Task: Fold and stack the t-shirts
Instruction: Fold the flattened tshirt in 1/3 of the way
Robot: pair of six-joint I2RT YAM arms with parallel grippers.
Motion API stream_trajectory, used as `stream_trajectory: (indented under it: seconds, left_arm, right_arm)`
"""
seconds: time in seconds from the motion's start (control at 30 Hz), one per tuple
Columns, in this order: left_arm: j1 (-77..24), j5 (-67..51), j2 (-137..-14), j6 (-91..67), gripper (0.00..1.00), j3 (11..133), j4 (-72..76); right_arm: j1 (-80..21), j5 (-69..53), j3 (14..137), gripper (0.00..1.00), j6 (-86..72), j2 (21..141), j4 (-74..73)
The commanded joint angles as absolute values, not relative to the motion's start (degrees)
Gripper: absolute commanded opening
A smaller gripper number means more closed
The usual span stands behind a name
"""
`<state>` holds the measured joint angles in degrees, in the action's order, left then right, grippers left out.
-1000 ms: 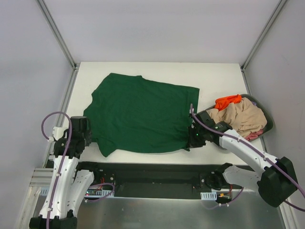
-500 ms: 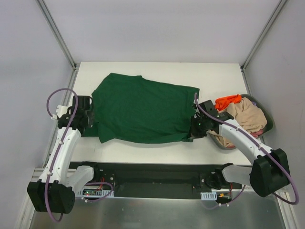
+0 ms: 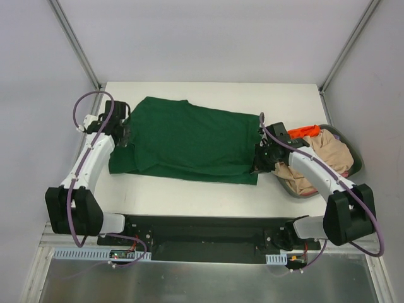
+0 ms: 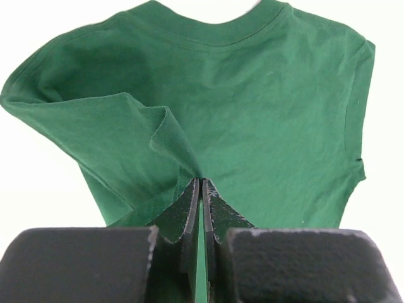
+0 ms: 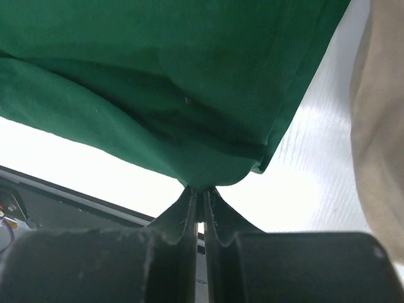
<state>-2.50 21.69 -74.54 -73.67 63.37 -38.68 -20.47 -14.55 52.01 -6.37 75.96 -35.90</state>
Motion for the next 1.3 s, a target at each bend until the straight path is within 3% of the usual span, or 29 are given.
stream_trajectory:
  seconds: [0.0, 0.37, 0.5, 0.63, 0.7, 0.77, 0.9, 1.1, 1.27]
  left_arm:
    - [-1.93, 24.70, -79.79, -71.29, 0.00, 69.07, -37.27]
    - [-1.93, 21.89, -100.34, -63.21, 0.00, 85.05, -37.18]
    - [-1.93, 18.82, -108.17, -57.23, 0.01, 93.23, -37.26]
    - [-1.93, 15.22, -111.62, -49.94, 0.52, 99.04, -37.27]
    - [-1.85, 14.50, -110.84, -47.21, 0.69, 99.84, -37.27]
    - [-1.93, 14.68, -108.73, -45.01, 0.99, 99.15, -37.27]
    - [-2.02, 14.50, -102.14, -44.56, 0.99, 92.04, -37.27]
    - [-1.85, 8.54, -92.38, -44.65, 0.99, 75.00, -33.76]
    - [-1.85, 5.28, -92.02, -44.65, 0.99, 68.12, -30.15]
  right_arm:
    - [-19.16, -13.89, 55.46, 0.06, -5.27, 78.22, -33.84]
    - [-17.93, -5.55, 56.07, 0.10, -10.10, 83.05, -26.99]
    - [-17.84, -3.52, 56.69, 0.19, -10.28, 84.37, -24.61]
    - [-18.02, -3.08, 57.13, 0.33, -9.49, 84.20, -25.13]
    - [-18.02, -3.51, 56.61, 0.42, -8.70, 82.89, -24.79]
    - [-18.37, -4.48, 55.73, 0.53, -7.57, 81.13, -24.26]
    - [-21.78, -5.01, 54.58, 0.68, -3.44, 78.05, -24.69]
    - [-30.92, -5.01, 55.46, 0.72, -0.88, 79.53, -24.09]
    - [-33.49, -8.26, 56.95, 0.72, -3.60, 86.82, -21.36]
